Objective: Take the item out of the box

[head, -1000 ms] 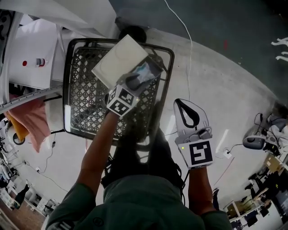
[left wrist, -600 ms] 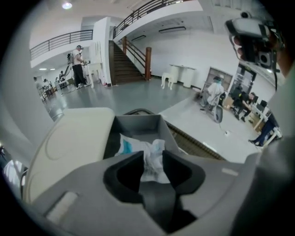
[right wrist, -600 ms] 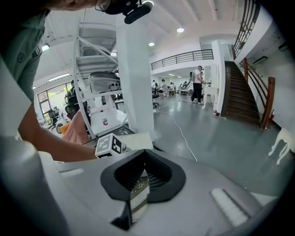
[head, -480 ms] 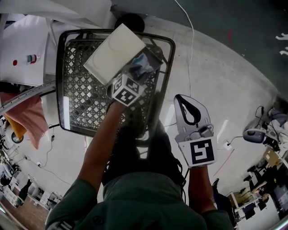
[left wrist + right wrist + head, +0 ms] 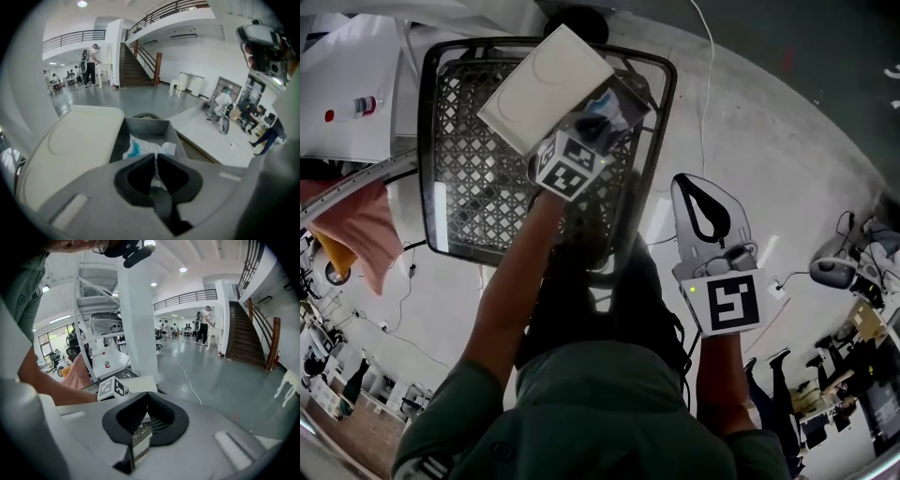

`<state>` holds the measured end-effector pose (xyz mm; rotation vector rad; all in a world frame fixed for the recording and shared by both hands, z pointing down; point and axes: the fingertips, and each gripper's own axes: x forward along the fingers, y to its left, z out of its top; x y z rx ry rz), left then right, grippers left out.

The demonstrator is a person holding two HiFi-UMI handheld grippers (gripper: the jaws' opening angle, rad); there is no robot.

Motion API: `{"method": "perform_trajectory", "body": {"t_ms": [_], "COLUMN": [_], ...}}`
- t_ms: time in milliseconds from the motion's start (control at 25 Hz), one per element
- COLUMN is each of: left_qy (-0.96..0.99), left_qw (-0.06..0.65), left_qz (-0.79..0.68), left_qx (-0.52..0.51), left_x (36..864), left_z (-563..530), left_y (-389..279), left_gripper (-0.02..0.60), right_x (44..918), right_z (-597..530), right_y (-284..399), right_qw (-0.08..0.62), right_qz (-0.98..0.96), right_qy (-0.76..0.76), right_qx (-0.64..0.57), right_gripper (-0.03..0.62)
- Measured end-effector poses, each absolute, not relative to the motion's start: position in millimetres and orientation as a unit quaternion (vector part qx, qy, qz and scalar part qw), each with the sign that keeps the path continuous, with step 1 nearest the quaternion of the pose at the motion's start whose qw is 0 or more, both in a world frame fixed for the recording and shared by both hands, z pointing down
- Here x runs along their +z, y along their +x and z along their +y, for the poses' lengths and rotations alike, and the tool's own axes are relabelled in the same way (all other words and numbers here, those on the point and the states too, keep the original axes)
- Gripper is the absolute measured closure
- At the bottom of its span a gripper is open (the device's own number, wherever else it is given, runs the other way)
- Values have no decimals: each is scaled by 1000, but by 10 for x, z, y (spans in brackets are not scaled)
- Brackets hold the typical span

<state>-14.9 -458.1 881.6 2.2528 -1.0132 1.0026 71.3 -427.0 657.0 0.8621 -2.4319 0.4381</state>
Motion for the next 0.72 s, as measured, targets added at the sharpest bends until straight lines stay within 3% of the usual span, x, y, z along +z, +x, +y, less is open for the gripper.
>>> {"method": "perform_trajectory", "body": {"t_ms": [280,720], "left_qy": [843,871], "left_qw": [223,121], "left_qz": [-357,-368], "left_qx": [336,302], "left_x": [8212,6774], "left_z": [-4498,-4252], "left_y": [-185,-444], "left_gripper": [563,563], "right_x": [6252,5506], "right_z": [-4232,-4023], "right_y": [633,477], "right_qw": [245,218], "right_qz": [-902,-915], "right_qy": [324,328], "right_qx": [144,92], "right_gripper": [588,588]}}
